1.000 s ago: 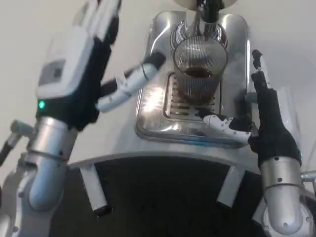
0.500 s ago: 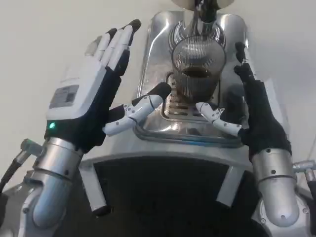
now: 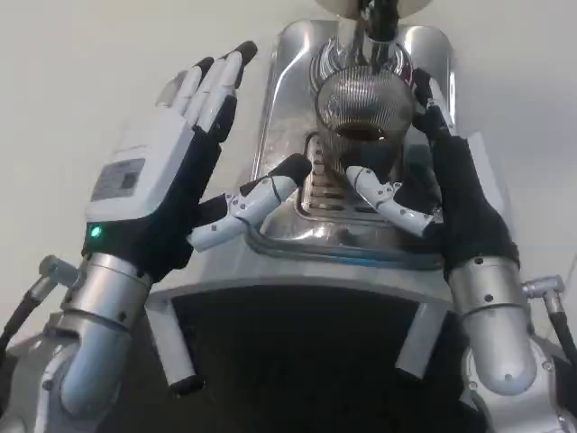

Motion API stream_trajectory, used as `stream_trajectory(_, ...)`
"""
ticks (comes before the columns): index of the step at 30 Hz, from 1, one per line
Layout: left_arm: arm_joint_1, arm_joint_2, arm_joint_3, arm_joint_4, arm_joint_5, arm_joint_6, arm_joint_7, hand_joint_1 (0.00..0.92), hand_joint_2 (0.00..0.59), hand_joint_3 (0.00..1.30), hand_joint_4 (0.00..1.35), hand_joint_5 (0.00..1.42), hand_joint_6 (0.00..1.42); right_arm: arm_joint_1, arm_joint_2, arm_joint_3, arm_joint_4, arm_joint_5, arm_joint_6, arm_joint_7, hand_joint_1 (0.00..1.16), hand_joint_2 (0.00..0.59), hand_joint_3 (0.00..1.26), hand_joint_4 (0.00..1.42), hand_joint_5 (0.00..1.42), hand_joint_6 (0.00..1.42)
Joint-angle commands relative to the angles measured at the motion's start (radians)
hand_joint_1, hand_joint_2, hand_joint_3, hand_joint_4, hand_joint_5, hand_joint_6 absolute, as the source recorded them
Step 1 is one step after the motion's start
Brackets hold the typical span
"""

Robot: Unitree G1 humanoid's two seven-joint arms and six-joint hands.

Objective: Grasp the cup under the faucet to collect the drink, then remove the cup.

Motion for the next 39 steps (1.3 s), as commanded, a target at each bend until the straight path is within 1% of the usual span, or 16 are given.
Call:
stream_trajectory(1, 0.017, 0.007, -0.002, 0.003, -0.003, -0.005, 0.009, 0.000, 0.218, 0.00, 0.00, 0.00, 0.00, -0.032, 0.005, 0.004, 0.038, 0.001, -0.007, -0.015, 0.93, 0.314, 0.04, 0.04, 0.08, 0.20)
stream_trajectory(6, 0.013, 0.005, 0.001, 0.009, -0.016, -0.010, 0.011, 0.000, 0.217, 0.00, 0.00, 0.00, 0.00, -0.067, -0.003, 0.005, 0.074, -0.005, -0.005, -0.022, 0.97, 0.296, 0.04, 0.04, 0.08, 0.20)
stream_trajectory(7, 0.011, 0.004, 0.002, 0.011, -0.020, -0.011, 0.012, 0.000, 0.217, 0.00, 0.00, 0.00, 0.00, -0.071, -0.004, 0.006, 0.079, -0.006, -0.005, -0.023, 0.98, 0.284, 0.04, 0.04, 0.08, 0.20)
stream_trajectory(15, -0.007, -0.002, 0.005, 0.035, -0.055, -0.029, 0.022, 0.000, 0.217, 0.00, 0.00, 0.00, 0.00, -0.088, -0.009, 0.011, 0.093, -0.008, 0.008, -0.014, 1.01, 0.275, 0.04, 0.04, 0.08, 0.18)
stream_trajectory(17, -0.010, -0.003, 0.005, 0.038, -0.060, -0.031, 0.023, 0.000, 0.217, 0.00, 0.00, 0.00, 0.00, -0.094, -0.010, 0.011, 0.097, -0.011, 0.014, -0.016, 1.02, 0.263, 0.04, 0.04, 0.08, 0.18)
stream_trajectory(21, -0.017, -0.005, 0.011, 0.043, -0.073, -0.032, 0.024, 0.000, 0.219, 0.00, 0.00, 0.00, 0.00, -0.116, -0.009, 0.008, 0.112, -0.017, 0.026, -0.023, 1.05, 0.237, 0.04, 0.06, 0.11, 0.22)
stream_trajectory(28, -0.016, -0.003, 0.014, 0.044, -0.085, -0.029, 0.026, 0.000, 0.221, 0.00, 0.00, 0.00, 0.00, -0.166, 0.003, 0.014, 0.155, -0.023, 0.038, -0.047, 1.08, 0.215, 0.06, 0.11, 0.17, 0.28)
stream_trajectory(31, -0.014, -0.005, 0.019, 0.043, -0.093, -0.025, 0.025, 0.000, 0.221, 0.00, 0.00, 0.00, 0.00, -0.179, 0.014, 0.027, 0.168, -0.040, 0.040, -0.076, 1.12, 0.210, 0.13, 0.19, 0.25, 0.38)
stream_trajectory(32, -0.014, -0.007, 0.021, 0.043, -0.098, -0.024, 0.024, 0.000, 0.221, 0.00, 0.00, 0.00, 0.00, -0.180, 0.017, 0.030, 0.169, -0.047, 0.041, -0.086, 1.14, 0.226, 0.19, 0.24, 0.30, 0.44)
stream_trajectory(33, -0.013, -0.007, 0.023, 0.044, -0.102, -0.025, 0.025, 0.000, 0.221, 0.00, 0.00, 0.00, 0.00, -0.180, 0.019, 0.033, 0.169, -0.056, 0.041, -0.097, 1.16, 0.281, 0.32, 0.34, 0.41, 0.57)
stream_trajectory(34, -0.013, -0.007, 0.024, 0.044, -0.103, -0.026, 0.025, 0.000, 0.221, 0.00, 0.00, 0.00, 0.00, -0.177, 0.022, 0.036, 0.166, -0.070, 0.039, -0.115, 1.16, 0.292, 0.38, 0.38, 0.49, 0.67)
stream_trajectory(35, -0.013, -0.006, 0.025, 0.044, -0.104, -0.027, 0.025, 0.000, 0.221, 0.00, 0.00, 0.00, 0.00, -0.174, 0.026, 0.038, 0.161, -0.088, 0.037, -0.142, 1.16, 0.266, 0.46, 0.44, 0.55, 0.76)
stream_trajectory(36, -0.012, -0.006, 0.025, 0.043, -0.104, -0.026, 0.024, 0.000, 0.220, 0.00, 0.00, 0.00, 0.00, -0.173, 0.030, 0.041, 0.156, -0.107, 0.034, -0.171, 1.16, 0.263, 0.50, 0.49, 0.60, 0.85)
stream_trajectory(37, -0.012, -0.005, 0.025, 0.042, -0.105, -0.026, 0.022, 0.000, 0.220, 0.00, 0.00, 0.00, 0.00, -0.174, 0.037, 0.041, 0.153, -0.122, 0.028, -0.204, 1.16, 0.275, 0.55, 0.54, 0.65, 0.91)
stream_trajectory(38, -0.010, -0.005, 0.025, 0.040, -0.106, -0.026, 0.021, 0.000, 0.218, 0.00, 0.00, 0.00, 0.00, -0.175, 0.041, 0.040, 0.152, -0.130, 0.024, -0.225, 1.16, 0.266, 0.59, 0.58, 0.69, 0.95)
stream_trajectory(39, -0.010, -0.004, 0.025, 0.039, -0.107, -0.027, 0.020, 0.000, 0.217, 0.00, 0.00, 0.00, 0.00, -0.178, 0.044, 0.039, 0.154, -0.135, 0.019, -0.240, 1.16, 0.266, 0.61, 0.59, 0.70, 0.98)
